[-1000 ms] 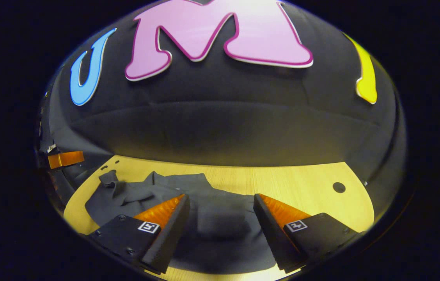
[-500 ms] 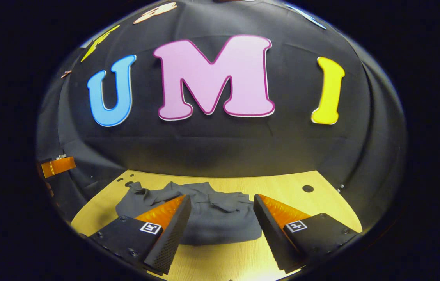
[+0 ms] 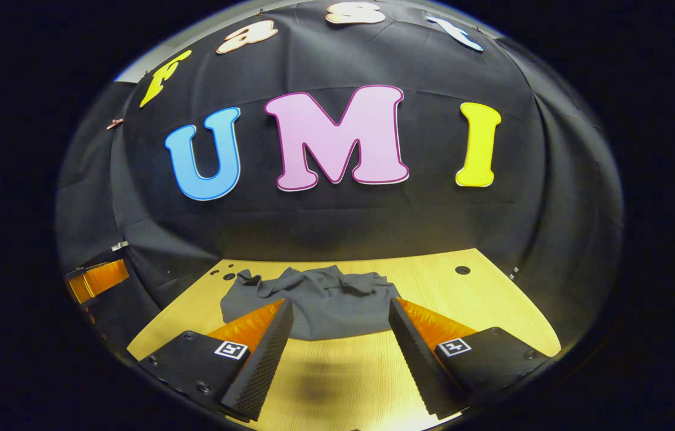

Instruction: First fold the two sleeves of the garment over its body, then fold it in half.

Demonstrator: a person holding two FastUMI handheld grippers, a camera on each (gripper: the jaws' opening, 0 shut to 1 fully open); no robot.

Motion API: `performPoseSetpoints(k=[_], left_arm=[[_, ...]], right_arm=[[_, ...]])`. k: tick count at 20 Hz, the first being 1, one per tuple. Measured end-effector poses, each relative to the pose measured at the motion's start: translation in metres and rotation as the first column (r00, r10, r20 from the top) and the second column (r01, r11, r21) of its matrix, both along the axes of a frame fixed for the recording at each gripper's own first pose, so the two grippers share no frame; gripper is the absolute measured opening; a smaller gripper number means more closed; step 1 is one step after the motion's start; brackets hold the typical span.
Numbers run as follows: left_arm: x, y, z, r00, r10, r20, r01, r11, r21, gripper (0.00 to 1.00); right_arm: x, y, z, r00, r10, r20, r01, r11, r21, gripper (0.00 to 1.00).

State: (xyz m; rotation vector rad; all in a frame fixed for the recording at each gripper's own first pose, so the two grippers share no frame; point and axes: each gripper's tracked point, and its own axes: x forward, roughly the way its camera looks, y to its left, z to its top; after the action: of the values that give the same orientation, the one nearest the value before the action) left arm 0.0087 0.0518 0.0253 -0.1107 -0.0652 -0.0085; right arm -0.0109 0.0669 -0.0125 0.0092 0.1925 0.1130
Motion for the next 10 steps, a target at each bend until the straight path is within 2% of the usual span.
performPoseSetpoints(k=[3, 5, 8, 10], left_arm=[[-0.027, 0.009, -0.024, 0.999, 0.033, -0.015, -0.033, 0.999, -0.025, 0.96], [-0.041, 0.018, -0.045, 0.997, 0.065, -0.042, -0.065, 0.998, -0.006, 0.96], [-0.052, 0.022, -0.066, 0.997, 0.058, -0.06, -0.056, 0.998, 0.018, 0.96], [-0.058, 0.026, -0.075, 0.996, 0.049, -0.075, -0.048, 0.999, 0.01, 0.96]], right_arm=[[-0.03, 0.007, -0.012, 1.0, 0.017, -0.016, -0.017, 1.0, -0.016, 0.99], [-0.047, 0.014, -0.02, 0.999, 0.033, -0.028, -0.033, 0.999, -0.018, 0.99], [-0.066, 0.022, -0.041, 0.997, 0.047, -0.067, -0.052, 0.996, -0.069, 0.99], [-0.073, 0.024, -0.046, 0.996, 0.046, -0.074, -0.051, 0.997, -0.063, 0.99]])
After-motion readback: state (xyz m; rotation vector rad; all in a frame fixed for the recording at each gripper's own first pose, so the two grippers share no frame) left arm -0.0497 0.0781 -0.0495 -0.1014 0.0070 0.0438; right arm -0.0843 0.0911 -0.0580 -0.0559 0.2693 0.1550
